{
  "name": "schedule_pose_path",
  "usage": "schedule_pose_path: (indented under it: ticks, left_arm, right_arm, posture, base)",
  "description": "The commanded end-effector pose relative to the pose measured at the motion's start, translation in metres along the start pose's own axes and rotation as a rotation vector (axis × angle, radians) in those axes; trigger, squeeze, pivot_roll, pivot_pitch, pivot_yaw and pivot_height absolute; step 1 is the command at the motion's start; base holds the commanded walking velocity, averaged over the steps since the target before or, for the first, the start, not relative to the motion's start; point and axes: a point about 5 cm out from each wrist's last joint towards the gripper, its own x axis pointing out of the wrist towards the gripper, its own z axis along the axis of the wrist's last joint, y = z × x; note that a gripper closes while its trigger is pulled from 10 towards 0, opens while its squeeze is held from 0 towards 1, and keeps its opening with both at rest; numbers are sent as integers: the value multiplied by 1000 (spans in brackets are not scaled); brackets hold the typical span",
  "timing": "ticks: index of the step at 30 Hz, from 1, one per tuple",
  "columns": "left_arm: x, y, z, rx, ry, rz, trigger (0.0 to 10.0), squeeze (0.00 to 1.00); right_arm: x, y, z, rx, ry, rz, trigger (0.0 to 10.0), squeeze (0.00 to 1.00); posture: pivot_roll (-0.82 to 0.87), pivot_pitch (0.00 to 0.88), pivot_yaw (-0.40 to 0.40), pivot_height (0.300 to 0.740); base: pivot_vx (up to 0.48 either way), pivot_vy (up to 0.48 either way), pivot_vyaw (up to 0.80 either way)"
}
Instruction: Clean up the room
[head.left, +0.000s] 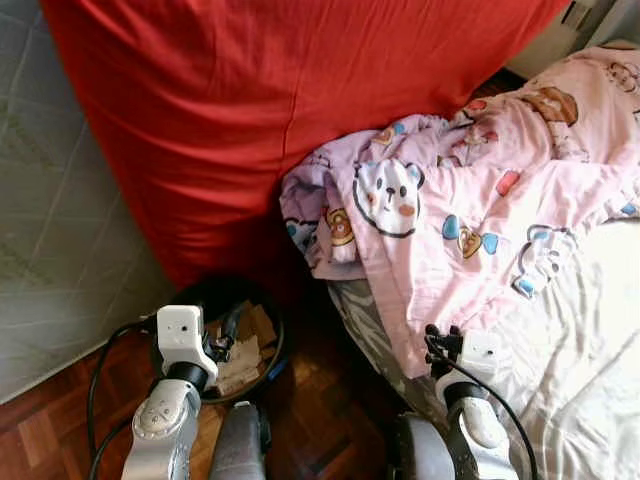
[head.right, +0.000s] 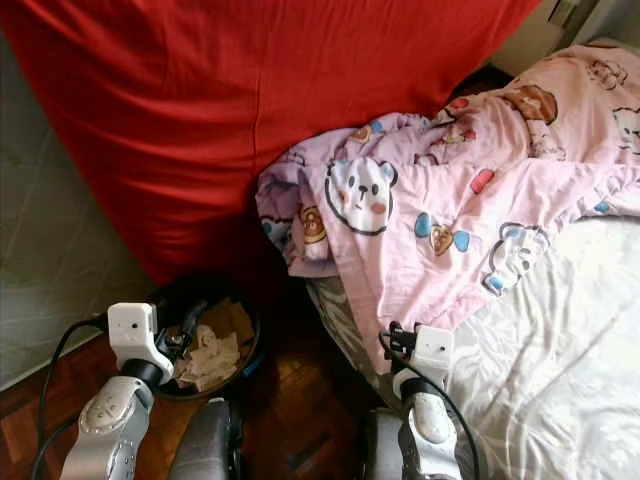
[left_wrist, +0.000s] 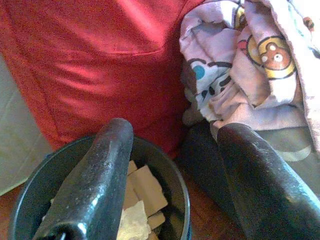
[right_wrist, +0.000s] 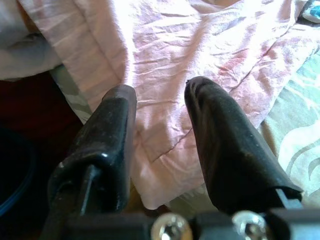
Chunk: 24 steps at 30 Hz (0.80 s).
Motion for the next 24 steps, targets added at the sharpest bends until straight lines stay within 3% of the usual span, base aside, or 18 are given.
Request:
schedule_pose_path:
  ticks: [1,12,17,23,24]
  left_arm:
    - [-2,-1,-3,17,16,-7,10000,0]
    - [-3,-2,-3,12,13,-3,10000,0]
    - [-4,-2,-3,7,11,-4,10000,0]
    - [-5,-2,-4,7,15,-5,10000,0]
    - [-6,-2,-4,8,15,-5,10000,0]
  right_arm:
    - [-4,-3,-7,4,34,-11,10000,0]
    - [-4,-6,-10,6,48,-19,10000,0]
    - [-5,-9,-12,10,57,-61,10000,0]
    - [-7,-18,-21,87,122,-150,10000,0]
    - [-8,-19,-23,107,135,-162,10000,596]
  posture:
    - [59,226,-9,604]
    - [60,233,-15,604]
    - [62,240,-17,604]
    - [65,247,-14,604]
    - [67,249,-14,604]
  base:
    - [319,0,0]
    - [322,0,0]
    - [0,0,0]
    - [0,0,0]
    - [0,0,0]
